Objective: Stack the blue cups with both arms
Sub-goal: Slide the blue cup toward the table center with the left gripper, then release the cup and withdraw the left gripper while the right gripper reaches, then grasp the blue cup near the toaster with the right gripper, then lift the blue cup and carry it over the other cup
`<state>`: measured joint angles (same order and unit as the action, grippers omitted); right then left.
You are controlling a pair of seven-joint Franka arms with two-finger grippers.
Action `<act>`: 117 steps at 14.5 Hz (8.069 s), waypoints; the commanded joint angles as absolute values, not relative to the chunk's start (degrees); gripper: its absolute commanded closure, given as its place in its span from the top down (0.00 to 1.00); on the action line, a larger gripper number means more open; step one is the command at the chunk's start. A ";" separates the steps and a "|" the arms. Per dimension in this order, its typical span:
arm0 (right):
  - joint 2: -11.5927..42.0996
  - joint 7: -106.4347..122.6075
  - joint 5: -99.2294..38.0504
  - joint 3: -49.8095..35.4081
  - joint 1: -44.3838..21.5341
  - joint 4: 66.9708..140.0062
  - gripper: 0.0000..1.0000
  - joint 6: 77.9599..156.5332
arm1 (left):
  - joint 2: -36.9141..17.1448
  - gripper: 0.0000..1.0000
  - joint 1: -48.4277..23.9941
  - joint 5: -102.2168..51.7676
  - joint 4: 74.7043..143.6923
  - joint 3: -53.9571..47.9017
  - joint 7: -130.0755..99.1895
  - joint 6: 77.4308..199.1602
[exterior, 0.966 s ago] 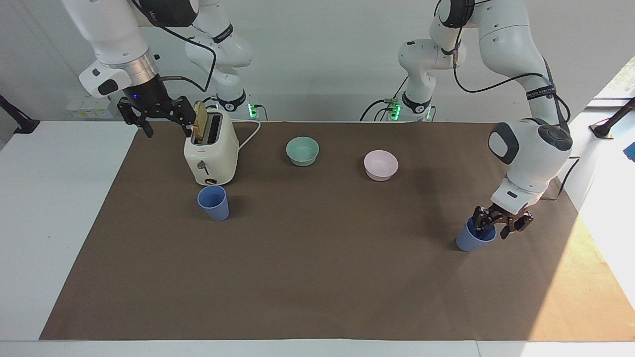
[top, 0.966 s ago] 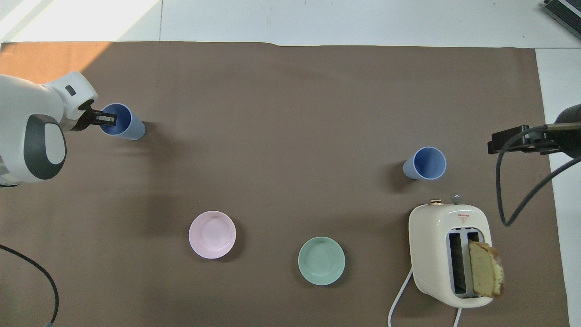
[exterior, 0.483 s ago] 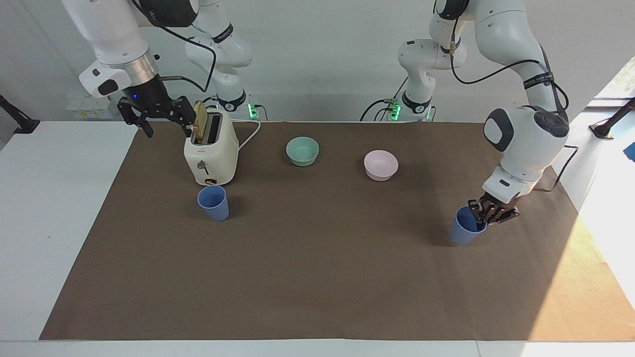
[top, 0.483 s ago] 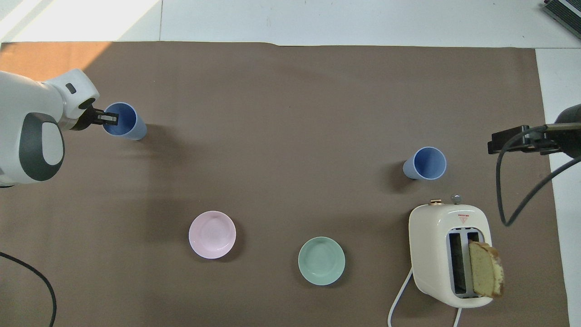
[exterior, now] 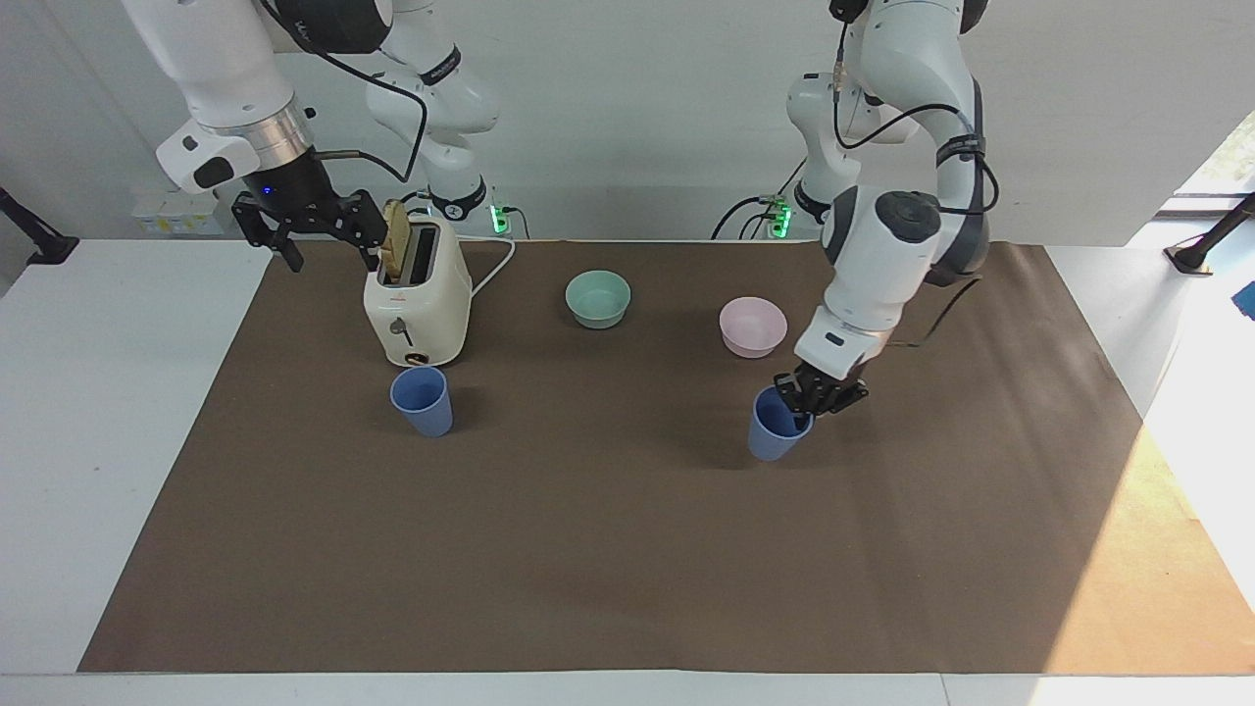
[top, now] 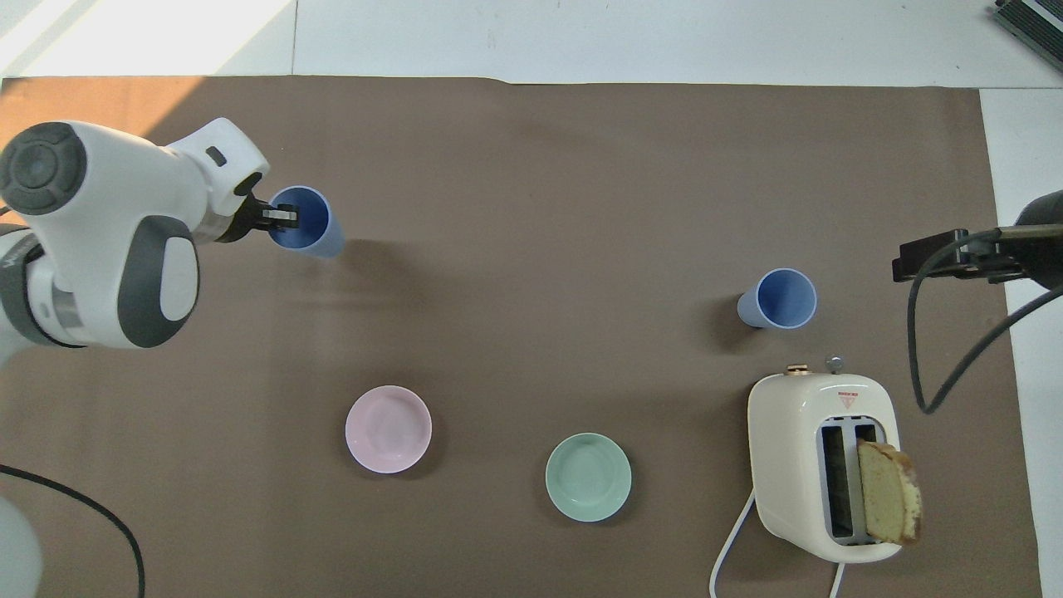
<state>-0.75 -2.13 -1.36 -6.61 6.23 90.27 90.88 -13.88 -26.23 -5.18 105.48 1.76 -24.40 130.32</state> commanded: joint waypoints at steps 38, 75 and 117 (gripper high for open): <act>6.84 -1.67 -0.79 -6.59 7.73 109.77 1.00 112.32 | -1.14 1.00 -4.04 -0.62 88.15 4.13 12.74 85.44; 11.69 -5.45 0.00 -6.68 8.61 113.56 0.25 124.19 | -0.97 1.00 -4.04 -0.88 88.59 4.13 12.74 87.45; 27.59 -44.91 -4.39 -7.73 -25.66 75.67 0.00 114.26 | -1.05 1.00 -3.96 -0.70 88.42 4.04 12.39 87.45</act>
